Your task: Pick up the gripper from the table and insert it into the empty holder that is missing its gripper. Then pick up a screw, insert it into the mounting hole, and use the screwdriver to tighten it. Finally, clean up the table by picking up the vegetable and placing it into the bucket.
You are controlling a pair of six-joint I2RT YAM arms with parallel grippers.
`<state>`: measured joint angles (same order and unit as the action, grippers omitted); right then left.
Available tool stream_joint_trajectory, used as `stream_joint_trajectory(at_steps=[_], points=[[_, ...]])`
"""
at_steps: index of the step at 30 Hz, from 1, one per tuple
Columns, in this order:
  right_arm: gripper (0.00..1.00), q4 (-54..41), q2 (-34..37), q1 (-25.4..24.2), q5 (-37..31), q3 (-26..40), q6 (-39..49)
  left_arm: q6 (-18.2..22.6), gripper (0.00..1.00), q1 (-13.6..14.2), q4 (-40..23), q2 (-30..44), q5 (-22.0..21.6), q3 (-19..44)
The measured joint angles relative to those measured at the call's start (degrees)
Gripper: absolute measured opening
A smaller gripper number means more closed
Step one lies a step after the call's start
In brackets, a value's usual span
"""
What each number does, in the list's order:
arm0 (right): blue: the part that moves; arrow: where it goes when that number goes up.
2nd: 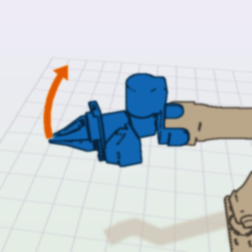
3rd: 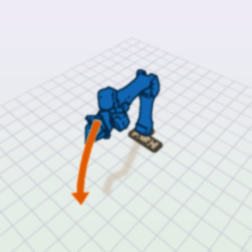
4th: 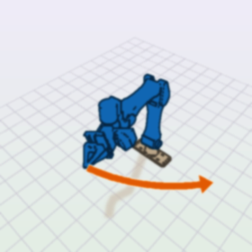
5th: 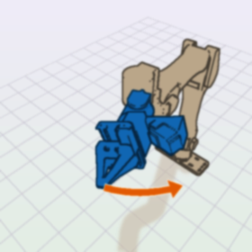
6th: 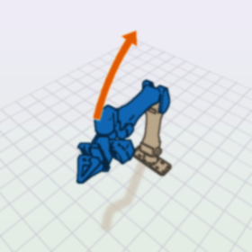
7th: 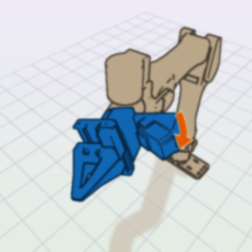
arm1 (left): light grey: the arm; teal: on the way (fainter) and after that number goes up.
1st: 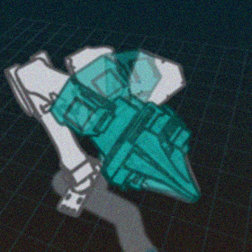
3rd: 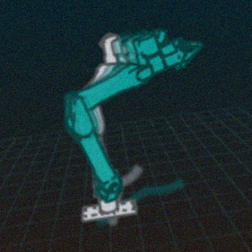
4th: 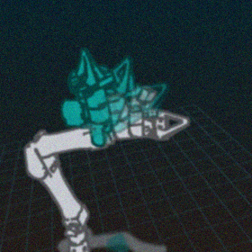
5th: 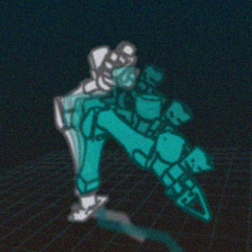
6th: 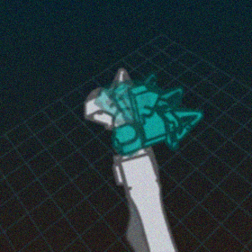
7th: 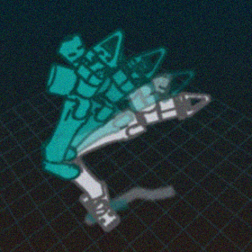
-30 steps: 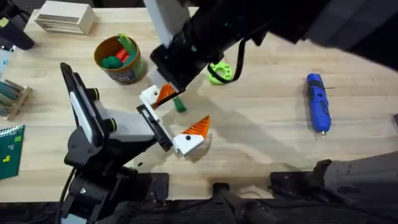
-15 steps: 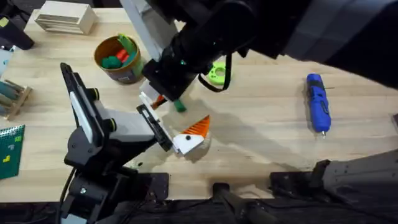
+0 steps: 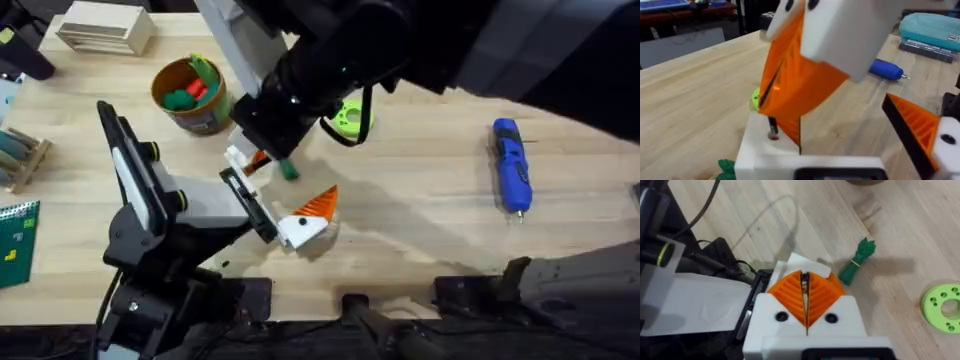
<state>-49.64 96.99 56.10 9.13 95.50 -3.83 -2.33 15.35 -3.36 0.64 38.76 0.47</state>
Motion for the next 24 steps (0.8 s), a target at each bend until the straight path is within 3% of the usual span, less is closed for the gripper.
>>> stream_joint_trajectory(at_steps=[24], points=[[0.006,1.56,0.72,0.0,0.13,-1.9,-0.05,-0.31,0.987,0.0,-0.06,0.04,0.07,0.0]])
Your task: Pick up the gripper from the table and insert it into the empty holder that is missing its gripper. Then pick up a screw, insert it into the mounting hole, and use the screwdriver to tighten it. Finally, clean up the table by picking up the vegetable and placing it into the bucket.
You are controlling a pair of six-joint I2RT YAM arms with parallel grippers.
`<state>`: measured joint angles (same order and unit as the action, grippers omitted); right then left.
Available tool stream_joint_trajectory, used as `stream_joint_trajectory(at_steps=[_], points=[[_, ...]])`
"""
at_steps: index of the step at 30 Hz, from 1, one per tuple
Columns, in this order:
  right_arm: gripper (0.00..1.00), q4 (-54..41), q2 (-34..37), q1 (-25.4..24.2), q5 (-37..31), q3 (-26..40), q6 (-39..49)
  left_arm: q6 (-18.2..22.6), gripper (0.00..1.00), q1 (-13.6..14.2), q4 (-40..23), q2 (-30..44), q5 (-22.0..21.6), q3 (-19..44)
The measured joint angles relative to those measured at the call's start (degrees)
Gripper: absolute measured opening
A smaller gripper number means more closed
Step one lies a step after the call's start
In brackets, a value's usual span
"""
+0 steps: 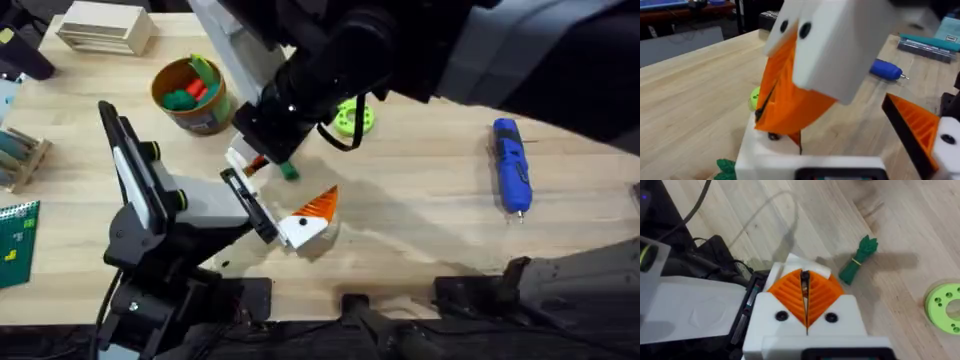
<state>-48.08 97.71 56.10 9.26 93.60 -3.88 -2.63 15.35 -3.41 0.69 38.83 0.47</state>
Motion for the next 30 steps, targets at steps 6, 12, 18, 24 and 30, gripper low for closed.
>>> stream_joint_trajectory(at_steps=[6,12,18,24,30], points=[[0.006,-0.81,-0.15,0.0,0.02,-0.02,0.0,0.04,0.987,0.0,0.01,0.0,-0.04,0.0],[0.006,-1.24,-0.15,0.0,0.46,-0.04,0.02,0.02,0.987,0.0,0.01,0.0,-0.02,0.0],[0.006,-1.63,-0.15,0.0,0.72,-0.09,0.03,0.04,0.988,-0.02,0.01,0.0,-0.07,0.0],[0.006,-2.09,-0.15,0.0,0.9,-0.11,0.03,0.02,0.987,0.0,0.01,0.0,-0.07,0.0],[0.006,-2.09,-0.15,0.0,0.9,-0.11,0.04,0.02,0.987,0.0,0.01,0.0,-0.07,0.0]])
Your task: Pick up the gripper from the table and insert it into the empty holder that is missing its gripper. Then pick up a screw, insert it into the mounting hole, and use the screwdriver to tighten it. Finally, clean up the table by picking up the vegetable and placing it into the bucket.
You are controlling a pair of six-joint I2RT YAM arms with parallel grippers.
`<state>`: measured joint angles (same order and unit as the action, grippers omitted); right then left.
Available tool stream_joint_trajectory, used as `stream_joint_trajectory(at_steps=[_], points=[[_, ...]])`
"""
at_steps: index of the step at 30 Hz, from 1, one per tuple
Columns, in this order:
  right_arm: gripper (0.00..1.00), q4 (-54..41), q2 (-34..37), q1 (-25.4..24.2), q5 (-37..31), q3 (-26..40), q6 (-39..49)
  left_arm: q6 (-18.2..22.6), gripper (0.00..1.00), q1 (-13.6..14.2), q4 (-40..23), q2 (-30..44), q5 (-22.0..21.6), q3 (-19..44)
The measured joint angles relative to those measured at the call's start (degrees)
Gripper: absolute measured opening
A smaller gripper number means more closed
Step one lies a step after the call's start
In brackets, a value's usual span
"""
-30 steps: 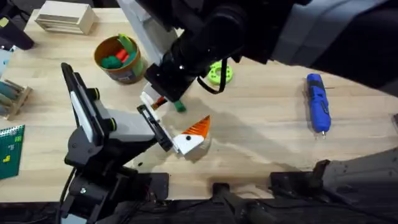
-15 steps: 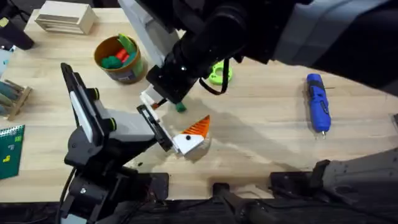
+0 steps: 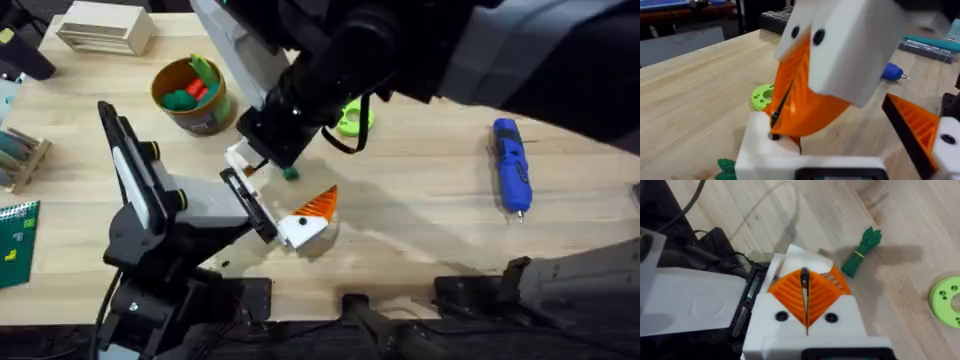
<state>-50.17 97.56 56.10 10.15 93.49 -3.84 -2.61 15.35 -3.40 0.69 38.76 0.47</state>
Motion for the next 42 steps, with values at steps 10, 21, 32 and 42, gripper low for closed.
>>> stream_joint_trajectory(at_steps=[10,21,32,42], points=[[0.278,-0.44,0.0,0.0,0.02,-0.13,0.02,0.02,0.987,-0.02,0.02,0.0,-0.46,0.0],[0.735,-0.62,-0.81,-0.63,-2.33,-0.13,0.22,0.09,0.987,-0.02,0.04,-0.01,-0.49,0.0],[0.865,-4.33,-11.48,-6.3,-3.76,-0.13,0.42,0.26,0.987,-0.02,0.07,0.0,-0.48,0.0],[0.869,-6.87,-23.9,-14.65,-2.69,-16.07,-4.19,0.26,0.987,-0.02,0.07,0.0,-0.48,0.0]])
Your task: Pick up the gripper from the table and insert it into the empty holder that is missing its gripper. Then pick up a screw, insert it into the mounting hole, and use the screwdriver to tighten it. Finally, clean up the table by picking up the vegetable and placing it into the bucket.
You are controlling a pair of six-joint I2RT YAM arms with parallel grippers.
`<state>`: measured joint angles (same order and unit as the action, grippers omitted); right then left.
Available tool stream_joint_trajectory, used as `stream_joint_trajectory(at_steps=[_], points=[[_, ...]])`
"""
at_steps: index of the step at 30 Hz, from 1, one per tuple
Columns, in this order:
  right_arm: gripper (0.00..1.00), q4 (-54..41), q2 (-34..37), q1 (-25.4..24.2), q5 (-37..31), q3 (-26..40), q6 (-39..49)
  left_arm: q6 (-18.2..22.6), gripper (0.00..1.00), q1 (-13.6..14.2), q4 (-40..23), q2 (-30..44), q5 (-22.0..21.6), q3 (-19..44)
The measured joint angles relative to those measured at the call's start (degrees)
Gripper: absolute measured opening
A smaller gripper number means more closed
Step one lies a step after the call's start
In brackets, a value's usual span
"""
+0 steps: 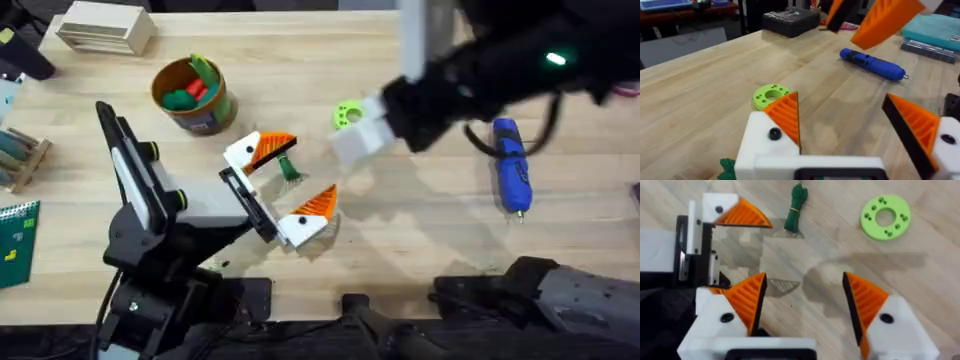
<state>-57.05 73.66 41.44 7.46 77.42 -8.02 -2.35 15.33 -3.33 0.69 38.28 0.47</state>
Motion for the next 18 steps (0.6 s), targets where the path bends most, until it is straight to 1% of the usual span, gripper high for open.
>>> stream_joint_trajectory(at_steps=[3,7,8,10,11,12,13,14,15,16,18], points=[[0.868,1.03,-5.69,-1.53,1.83,-4.22,-0.78,0.0,0.987,0.0,0.02,0.0,0.0,0.0],[0.87,1.09,-12.54,-1.89,3.28,-7.91,-1.59,0.0,0.987,0.0,0.02,0.0,0.0,0.0],[0.87,0.66,-16.0,-1.89,4.06,-9.65,-2.32,0.0,0.987,0.0,-0.01,0.0,0.0,0.0],[0.87,-0.01,-17.65,-1.89,4.81,-10.35,-2.63,0.0,0.988,0.0,0.02,0.0,0.0,0.0],[0.871,-0.29,-18.16,-1.89,5.18,-10.51,-2.72,0.07,0.934,0.0,0.02,0.0,-0.01,0.0],[0.87,-0.58,-18.63,-1.89,5.64,-10.58,-2.74,-0.1,0.839,0.0,-0.01,0.0,-0.01,0.0],[0.87,-0.85,-18.95,-1.89,5.96,-10.59,-2.78,0.02,0.697,0.0,0.02,0.0,-0.04,0.0],[0.871,-1.99,-19.33,-1.89,6.61,-10.61,-3.15,0.03,0.231,0.0,0.02,0.0,-0.13,0.0],[0.873,-2.35,-19.31,-1.89,6.79,-10.62,-3.19,0.19,0.116,0.0,0.02,0.0,-0.15,0.0],[0.872,-2.7,-19.27,-1.89,6.86,-10.64,-3.35,0.24,0.038,0.0,0.02,0.0,-0.16,0.0],[0.874,-3.12,-19.27,-1.89,7.0,-10.68,-3.57,0.22,0.012,0.0,0.02,-0.02,-0.15,0.0]])
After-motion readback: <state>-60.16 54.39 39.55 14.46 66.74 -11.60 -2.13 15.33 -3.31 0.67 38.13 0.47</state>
